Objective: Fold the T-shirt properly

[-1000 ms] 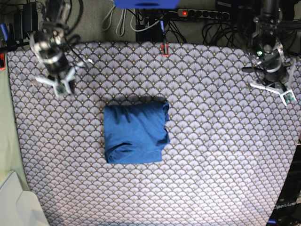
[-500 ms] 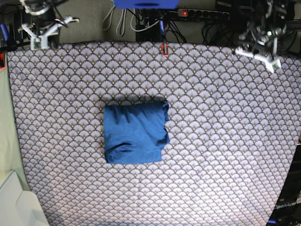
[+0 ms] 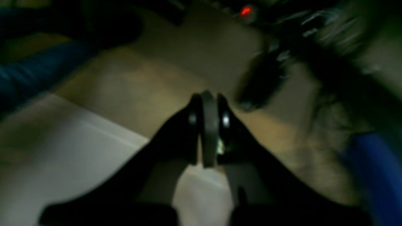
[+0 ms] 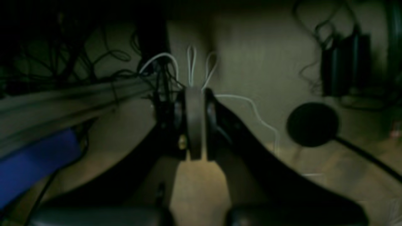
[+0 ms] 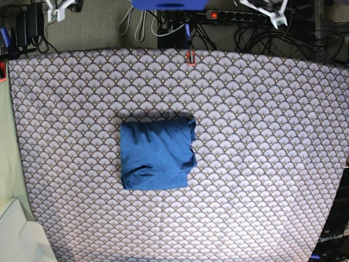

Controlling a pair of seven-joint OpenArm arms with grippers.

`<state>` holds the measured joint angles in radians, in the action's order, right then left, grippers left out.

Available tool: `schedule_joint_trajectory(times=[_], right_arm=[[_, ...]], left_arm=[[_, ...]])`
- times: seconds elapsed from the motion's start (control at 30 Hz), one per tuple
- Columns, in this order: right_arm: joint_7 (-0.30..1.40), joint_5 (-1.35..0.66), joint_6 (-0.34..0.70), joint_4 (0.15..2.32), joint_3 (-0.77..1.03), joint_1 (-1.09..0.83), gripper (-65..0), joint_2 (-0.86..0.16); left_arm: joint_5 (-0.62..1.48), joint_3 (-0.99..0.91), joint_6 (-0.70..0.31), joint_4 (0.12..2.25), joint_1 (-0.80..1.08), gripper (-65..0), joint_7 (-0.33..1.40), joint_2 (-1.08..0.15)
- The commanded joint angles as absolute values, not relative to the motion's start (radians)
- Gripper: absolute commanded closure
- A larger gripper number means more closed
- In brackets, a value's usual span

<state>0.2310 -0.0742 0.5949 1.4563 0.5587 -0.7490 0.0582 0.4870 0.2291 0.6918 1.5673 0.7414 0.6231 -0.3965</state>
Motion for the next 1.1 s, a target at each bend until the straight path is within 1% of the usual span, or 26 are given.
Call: schedule_joint_trajectory(times=[0.0, 0.13, 0.27, 0.3, 0.43, 0.53, 0.6, 0.73, 0.83, 0.93, 1.0, 1.07], right_arm=[[0.18, -0.085, 0.602, 1.394, 0.549, -0.754, -0.6, 0.042], [0.03, -0.053, 0.602, 1.078, 0.479, -0.657, -0.6, -0.004], [-0.148, -0.002, 0.598, 0.774, 0.466, -0.547, -0.6, -0.013], [-0.189, 0.005, 0.581, 0.702, 0.464, -0.518, -0.6, -0.013], [-0.383, 0.101, 0.427, 0.381, 0.461, -0.389, -0.6, -0.038], [-0.519, 0.165, 0.318, 0.182, 0.463, -0.306, -0.6, -0.062], [-0.562, 0.2, 0.254, 0.082, 0.463, -0.257, -0.6, -0.079], [-0.561, 0.257, 0.113, 0.039, 0.463, -0.203, -0.6, -0.081], [-0.559, 0.291, 0.015, 0.039, 0.463, -0.196, -0.7, -0.079], [-0.559, 0.292, -0.012, 0.039, 0.461, -0.183, -0.7, -0.076], [-0.559, 0.292, -0.013, 0.039, 0.461, -0.182, -0.7, -0.073], [-0.559, 0.292, -0.015, 0.039, 0.463, -0.182, -0.7, -0.071]], left_arm=[[0.456, 0.262, 0.698, 1.511, 0.728, -0.2, 0.564, -0.403], [0.437, 0.414, 0.698, 1.201, 0.618, -0.1, 0.386, -0.371], [0.435, 0.506, 0.698, 0.929, 0.507, -0.1, 0.269, -0.317], [0.435, 0.522, 0.698, 0.869, 0.478, -0.1, 0.245, -0.303], [0.437, 0.595, 0.698, 0.622, 0.358, -0.1, 0.153, -0.225], [0.437, 0.642, 0.698, 0.489, 0.298, -0.1, 0.096, -0.173], [0.437, 0.677, 0.698, 0.421, 0.262, -0.1, 0.062, -0.142], [0.437, 0.72, 0.698, 0.303, 0.211, -0.3, -0.041, -0.085], [0.437, 0.69, 0.698, 0.194, 0.171, -0.4, -0.056, -0.045], [0.45, 0.599, 0.581, 0.12, 0.133, -0.4, -0.053, -0.01], [0.464, 0.552, 0.529, 0.099, 0.127, -0.4, -0.051, 0.001], [0.467, 0.541, 0.503, 0.094, 0.11, -0.5, -0.051, 0.001]])
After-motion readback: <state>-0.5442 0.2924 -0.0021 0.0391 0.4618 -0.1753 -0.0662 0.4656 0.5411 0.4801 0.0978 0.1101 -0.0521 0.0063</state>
